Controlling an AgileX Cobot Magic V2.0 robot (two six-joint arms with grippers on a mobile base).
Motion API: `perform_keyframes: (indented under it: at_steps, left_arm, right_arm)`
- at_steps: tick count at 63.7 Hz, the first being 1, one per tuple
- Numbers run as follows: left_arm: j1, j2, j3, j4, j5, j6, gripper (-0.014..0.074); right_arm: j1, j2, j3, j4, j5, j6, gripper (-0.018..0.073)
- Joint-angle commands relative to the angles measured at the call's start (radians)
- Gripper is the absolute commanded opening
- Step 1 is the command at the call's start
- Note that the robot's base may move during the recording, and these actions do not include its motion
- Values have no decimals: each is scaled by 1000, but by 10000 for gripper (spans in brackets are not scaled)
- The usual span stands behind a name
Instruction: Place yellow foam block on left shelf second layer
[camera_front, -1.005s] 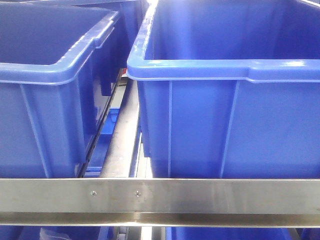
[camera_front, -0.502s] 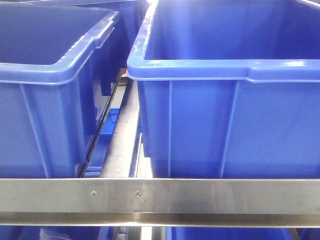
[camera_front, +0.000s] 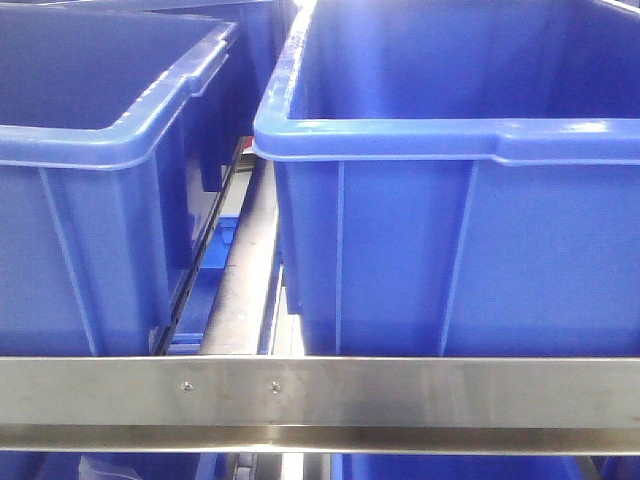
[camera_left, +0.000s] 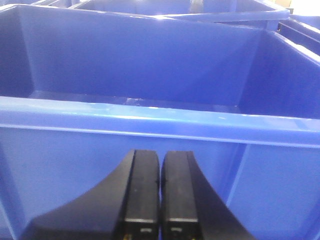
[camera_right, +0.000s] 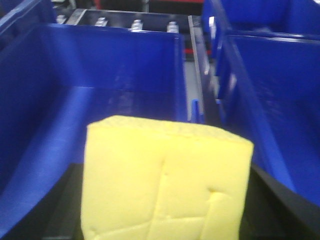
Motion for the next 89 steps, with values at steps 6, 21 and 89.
perform_keyframes:
  at_steps: [6,21,89]
  left_arm:
    - [0,-11,28,-7,-84,-4,136]
    - [0,-11,28,-7,-84,-4,136]
    - [0,-11,28,-7,-84,-4,136]
  right_arm:
    - [85,293,-169,-2,-113,-7,328]
    - [177,655,-395,-2,-57,-7,328]
    - [205,1374,-628,-2,-155,-7,328]
